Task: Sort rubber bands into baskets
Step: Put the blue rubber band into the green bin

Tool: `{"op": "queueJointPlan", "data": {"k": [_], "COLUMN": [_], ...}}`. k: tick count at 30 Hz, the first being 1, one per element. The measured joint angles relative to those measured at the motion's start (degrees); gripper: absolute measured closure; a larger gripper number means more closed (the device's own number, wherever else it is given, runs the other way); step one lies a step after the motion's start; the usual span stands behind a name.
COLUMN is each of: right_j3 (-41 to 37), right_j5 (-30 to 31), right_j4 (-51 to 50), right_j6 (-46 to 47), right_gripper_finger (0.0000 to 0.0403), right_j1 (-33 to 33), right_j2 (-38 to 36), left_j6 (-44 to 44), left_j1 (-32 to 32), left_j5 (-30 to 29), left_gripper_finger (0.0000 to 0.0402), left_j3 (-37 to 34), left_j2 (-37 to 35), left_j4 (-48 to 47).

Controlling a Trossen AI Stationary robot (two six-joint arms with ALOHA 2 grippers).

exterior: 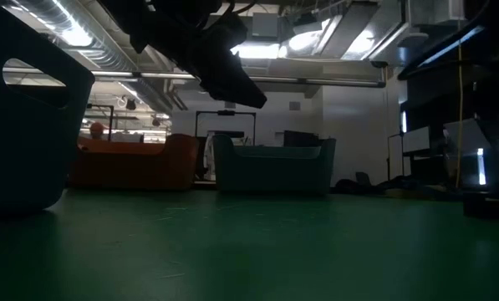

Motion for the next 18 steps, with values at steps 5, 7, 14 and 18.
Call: {"op": "queueJointPlan", "data": {"k": [5,7,14,18], "right_j3": [0.0,0.0,1.37,3.07], "right_j5": [5.52,5.9,-5.98,-1.79], "right_j4": [-0.69,-0.34,-2.08,-0.89], "right_j6": [-0.26,-0.3,0.84,2.32], "right_gripper_finger": [0.0265,0.0265,0.0265,0.0265], "right_j1": [0.01,0.01,0.01,0.05], "right_j2": [0.0,0.0,0.02,0.02], "left_j6": [0.0,0.0,0.0,0.23], "left_j1": [0.02,0.02,0.34,0.35], "left_j5": [-0.01,0.0,-0.02,-0.02], "left_gripper_finger": [0.0243,0.0243,0.0243,0.0243], "left_j3": [0.0,0.0,0.0,0.0], "left_j2": [-0.01,-0.01,-0.01,-0.01], "left_j4": [0.22,0.2,0.31,0.31]}}
